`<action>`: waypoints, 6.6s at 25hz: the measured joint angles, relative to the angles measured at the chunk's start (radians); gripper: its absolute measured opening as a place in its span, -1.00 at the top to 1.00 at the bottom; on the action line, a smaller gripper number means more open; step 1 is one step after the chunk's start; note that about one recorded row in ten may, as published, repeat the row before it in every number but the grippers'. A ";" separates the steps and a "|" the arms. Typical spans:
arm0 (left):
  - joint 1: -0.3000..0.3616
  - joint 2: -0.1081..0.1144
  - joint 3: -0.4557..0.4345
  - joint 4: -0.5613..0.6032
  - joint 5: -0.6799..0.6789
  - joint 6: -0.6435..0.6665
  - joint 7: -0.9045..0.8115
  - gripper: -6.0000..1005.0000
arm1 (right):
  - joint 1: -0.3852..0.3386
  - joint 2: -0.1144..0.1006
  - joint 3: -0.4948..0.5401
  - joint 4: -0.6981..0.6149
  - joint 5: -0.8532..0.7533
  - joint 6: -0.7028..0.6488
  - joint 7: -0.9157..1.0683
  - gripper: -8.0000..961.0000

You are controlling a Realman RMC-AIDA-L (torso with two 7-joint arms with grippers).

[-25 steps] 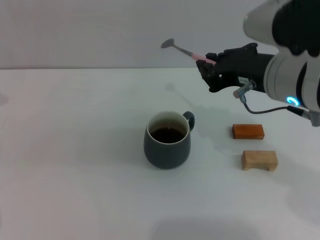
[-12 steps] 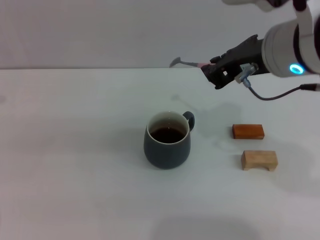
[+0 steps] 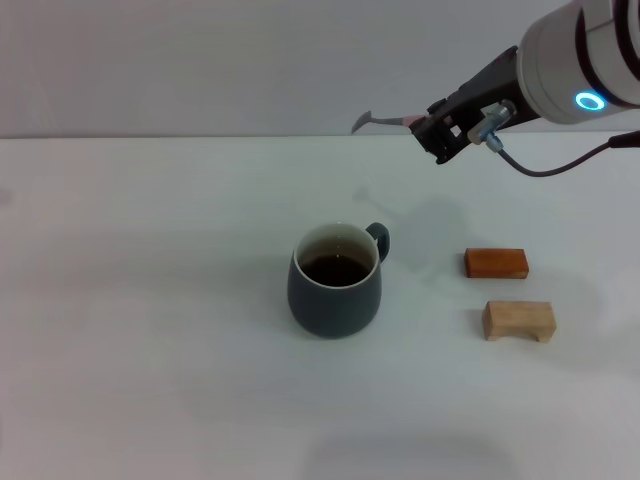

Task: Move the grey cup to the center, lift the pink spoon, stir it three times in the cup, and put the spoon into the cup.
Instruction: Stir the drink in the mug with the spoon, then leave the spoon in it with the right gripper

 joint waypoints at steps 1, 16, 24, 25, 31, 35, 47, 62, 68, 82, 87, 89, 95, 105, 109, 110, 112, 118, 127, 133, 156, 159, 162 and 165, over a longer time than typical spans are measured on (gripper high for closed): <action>-0.001 -0.001 0.000 -0.001 0.000 0.000 0.000 0.99 | -0.014 0.002 0.000 -0.001 -0.002 0.024 0.000 0.65; 0.001 -0.006 0.000 -0.001 0.000 0.001 -0.003 0.99 | -0.378 0.043 -0.170 -0.025 -0.269 0.669 -0.001 0.65; 0.002 -0.005 0.000 -0.002 -0.001 -0.001 -0.009 0.99 | -0.499 0.089 -0.236 -0.225 -0.415 1.082 0.002 0.65; 0.002 -0.005 0.000 -0.002 -0.001 -0.001 -0.009 0.99 | -0.499 0.089 -0.236 -0.225 -0.415 1.082 0.002 0.65; 0.003 -0.003 0.000 -0.002 0.000 -0.001 -0.015 0.99 | -0.508 0.086 -0.298 -0.362 -0.459 1.310 0.007 0.65; 0.004 -0.002 0.000 -0.002 0.000 -0.002 -0.015 0.99 | -0.516 0.083 -0.323 -0.391 -0.504 1.389 0.011 0.65; -0.001 -0.001 0.000 -0.001 0.000 -0.016 -0.015 0.99 | -0.542 0.049 -0.312 -0.520 -0.703 1.736 0.148 0.66; -0.007 0.000 -0.001 0.005 0.000 -0.024 -0.015 0.99 | -0.465 0.164 0.121 -0.480 -2.264 2.010 1.536 0.65; -0.010 -0.002 -0.002 0.006 -0.001 -0.025 -0.014 0.99 | -0.435 0.307 0.242 -0.407 -2.906 2.120 1.843 0.65; -0.014 -0.004 -0.016 0.006 -0.001 -0.026 -0.013 0.99 | -0.544 0.306 -0.022 -0.449 -3.223 1.455 1.974 0.65; -0.018 -0.004 -0.015 0.007 0.000 -0.026 -0.014 0.99 | -0.535 0.306 -0.055 -0.506 -3.208 1.351 1.984 0.65; -0.019 -0.005 -0.015 0.007 0.000 -0.026 -0.015 0.99 | -0.534 0.304 -0.083 -0.536 -3.180 1.268 1.987 0.65; -0.019 -0.006 -0.012 0.007 0.000 -0.026 -0.017 0.99 | -0.529 0.299 -0.135 -0.587 -3.114 1.117 2.026 0.66; -0.010 -0.005 -0.006 0.006 0.001 -0.026 -0.056 0.99 | -0.502 0.263 -0.200 -0.629 -3.184 0.989 2.326 0.66; -0.009 -0.004 -0.004 0.007 0.001 -0.026 -0.057 0.99 | -0.501 0.275 -0.174 -0.539 -3.186 1.198 2.327 0.66; -0.009 -0.004 -0.004 0.007 0.001 -0.026 -0.057 0.99 | -0.501 0.275 -0.174 -0.539 -3.186 1.198 2.327 0.66; -0.009 -0.005 -0.005 0.007 0.001 -0.026 -0.057 0.99 | -0.504 0.287 -0.134 -0.471 -3.180 1.334 2.331 0.65; -0.014 -0.004 -0.003 0.006 0.001 -0.027 -0.057 0.99 | -0.461 0.308 0.024 -0.264 -3.157 1.811 2.401 0.65; -0.017 -0.004 -0.003 0.006 0.001 -0.028 -0.057 0.99 | -0.299 0.305 0.203 -0.201 -3.159 2.248 2.478 0.65; -0.020 -0.004 -0.004 0.007 0.002 -0.044 -0.055 0.99 | -0.233 0.303 0.264 -0.126 -3.125 2.458 2.472 0.65; -0.037 0.000 -0.012 0.008 0.003 -0.068 -0.045 0.99 | -0.042 0.297 0.567 -0.168 -2.931 3.058 2.558 0.65; -0.037 0.000 -0.012 0.009 0.003 -0.069 -0.045 0.99 | -0.033 0.289 0.571 -0.234 -2.927 3.073 2.558 0.65; -0.037 0.000 -0.012 0.009 0.003 -0.069 -0.045 0.99 | -0.018 0.282 0.571 -0.303 -2.921 3.077 2.555 0.65; -0.037 0.000 -0.012 0.009 0.003 -0.069 -0.044 0.99 | -0.006 0.277 0.571 -0.334 -2.919 3.080 2.553 0.65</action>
